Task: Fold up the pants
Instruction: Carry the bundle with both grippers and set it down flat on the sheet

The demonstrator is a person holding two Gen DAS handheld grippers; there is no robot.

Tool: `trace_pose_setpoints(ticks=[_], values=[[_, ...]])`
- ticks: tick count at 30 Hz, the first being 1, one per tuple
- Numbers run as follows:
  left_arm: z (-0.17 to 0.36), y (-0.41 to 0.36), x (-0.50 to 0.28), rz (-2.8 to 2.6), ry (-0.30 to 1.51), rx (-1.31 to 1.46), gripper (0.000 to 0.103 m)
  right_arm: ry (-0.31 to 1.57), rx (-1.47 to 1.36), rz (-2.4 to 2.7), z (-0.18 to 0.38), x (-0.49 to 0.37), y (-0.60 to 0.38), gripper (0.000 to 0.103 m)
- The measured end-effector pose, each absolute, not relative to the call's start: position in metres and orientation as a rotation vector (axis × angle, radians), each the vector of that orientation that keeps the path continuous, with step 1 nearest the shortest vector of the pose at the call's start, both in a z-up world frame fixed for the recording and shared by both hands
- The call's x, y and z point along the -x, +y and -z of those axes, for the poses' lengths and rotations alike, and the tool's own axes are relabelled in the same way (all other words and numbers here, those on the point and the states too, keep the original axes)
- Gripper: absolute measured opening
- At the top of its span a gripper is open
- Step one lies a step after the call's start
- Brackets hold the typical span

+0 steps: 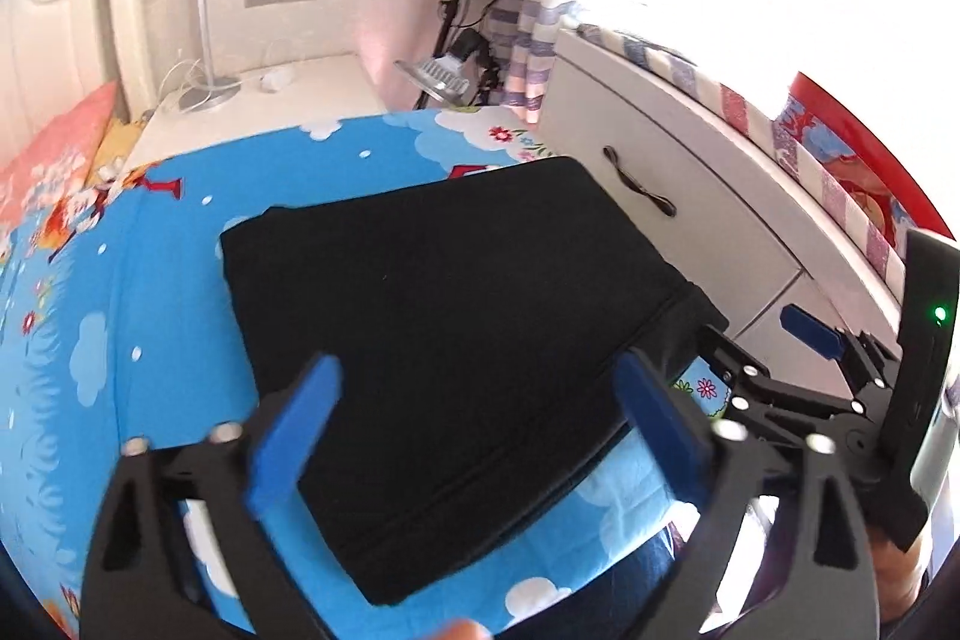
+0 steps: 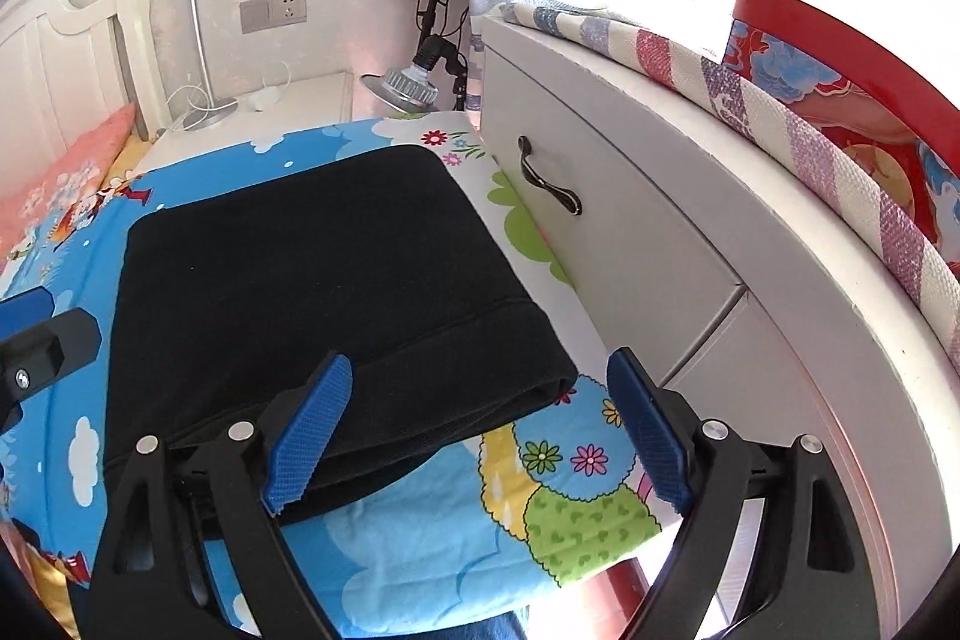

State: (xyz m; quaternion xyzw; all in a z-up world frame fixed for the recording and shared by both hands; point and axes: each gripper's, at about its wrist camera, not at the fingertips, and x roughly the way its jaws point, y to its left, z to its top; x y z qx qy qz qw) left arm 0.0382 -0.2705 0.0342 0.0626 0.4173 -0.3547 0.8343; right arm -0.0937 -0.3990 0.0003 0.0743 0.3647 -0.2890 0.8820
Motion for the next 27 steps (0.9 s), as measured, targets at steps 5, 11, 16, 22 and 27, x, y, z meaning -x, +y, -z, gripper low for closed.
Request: trace_pose_setpoints(ticks=[5,11,16,22,27], values=[[-0.033,-0.272,-0.033,0.685,0.878,-0.156,0.101,0.758,-0.171,0.598,-0.002,0.100,-0.398,0.083],[-0.032,-0.278,-0.028,0.648,0.871,-0.205,0.101,0.765,-0.172,0.599,0.001,0.099,-0.400,0.083],[-0.027,-0.281,-0.029,0.670,0.905,-0.201,0.101,0.768,-0.177,0.600,0.002,0.099,-0.401,0.083],[-0.027,-0.283,-0.025,0.692,0.863,-0.200,0.098,0.772,-0.183,0.597,0.005,0.099,-0.403,0.083],[-0.027,-0.288,-0.026,0.796,0.915,-0.169,0.101,0.748,-0.195,0.592,0.004,0.102,-0.404,0.089]])
